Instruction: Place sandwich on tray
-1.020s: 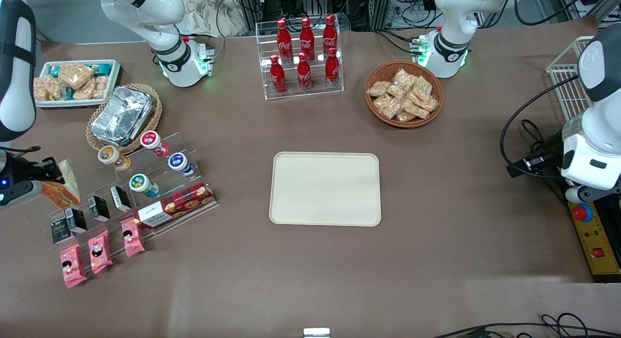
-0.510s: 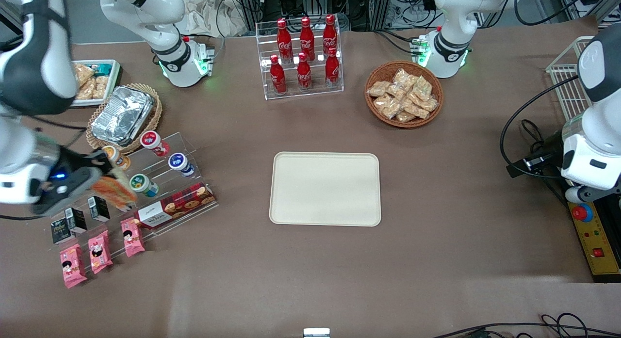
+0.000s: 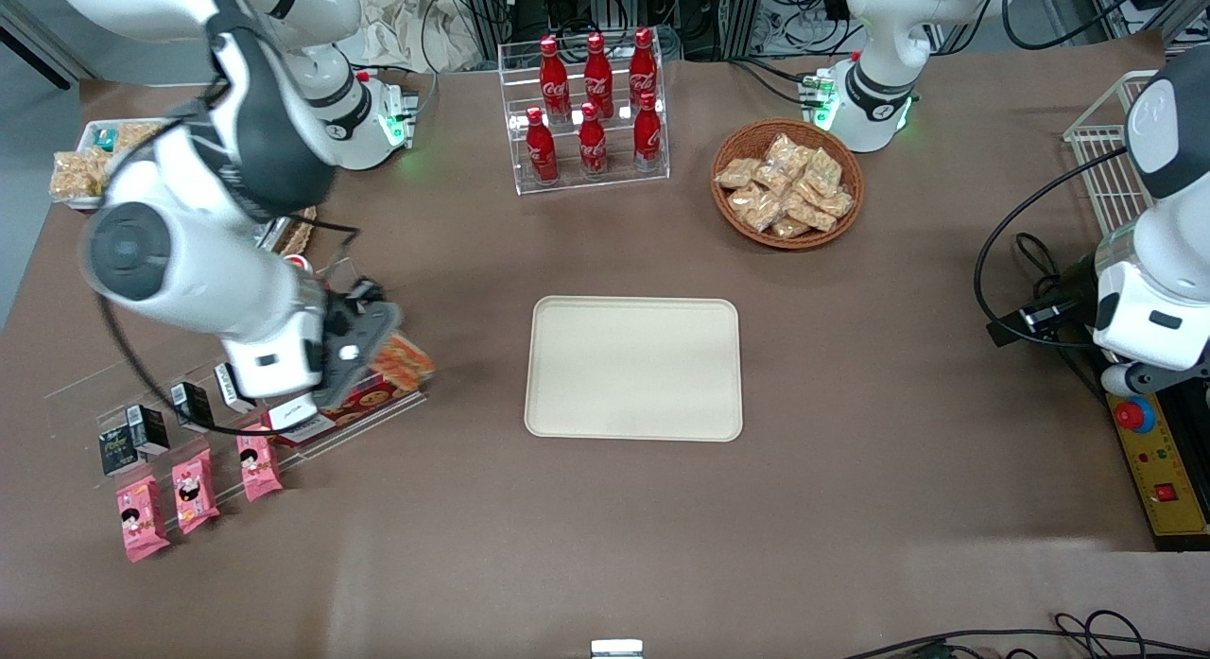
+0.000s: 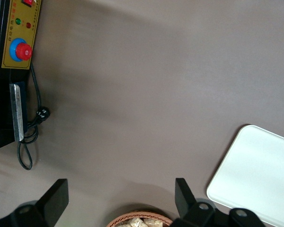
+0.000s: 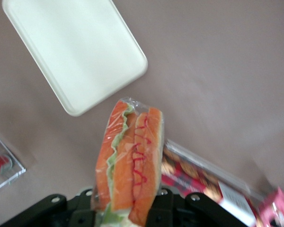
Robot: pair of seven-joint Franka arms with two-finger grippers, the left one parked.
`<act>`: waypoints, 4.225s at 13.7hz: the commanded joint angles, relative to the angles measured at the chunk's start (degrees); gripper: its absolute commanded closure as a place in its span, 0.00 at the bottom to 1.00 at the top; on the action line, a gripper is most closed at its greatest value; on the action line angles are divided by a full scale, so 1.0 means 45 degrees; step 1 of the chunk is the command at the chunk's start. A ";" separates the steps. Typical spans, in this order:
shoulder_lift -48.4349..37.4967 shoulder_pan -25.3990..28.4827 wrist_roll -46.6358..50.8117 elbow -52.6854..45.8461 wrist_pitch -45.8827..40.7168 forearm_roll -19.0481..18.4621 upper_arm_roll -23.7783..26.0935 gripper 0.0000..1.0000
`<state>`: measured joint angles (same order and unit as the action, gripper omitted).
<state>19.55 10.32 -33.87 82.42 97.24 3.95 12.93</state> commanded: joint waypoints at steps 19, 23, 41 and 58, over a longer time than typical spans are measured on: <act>0.5322 0.4386 0.1471 -0.0816 0.6943 -0.3240 -0.0177 0.63; 0.5713 0.4386 0.1159 -0.0796 0.7295 -0.3748 -0.0196 0.63; 0.4781 0.4016 0.1315 -0.0445 0.7401 -0.2642 0.0076 0.01; -0.0376 -0.1159 0.2310 -0.0386 -0.0530 0.0451 -0.0272 0.01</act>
<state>21.77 6.48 -24.82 79.50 98.50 4.09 12.15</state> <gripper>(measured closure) 0.009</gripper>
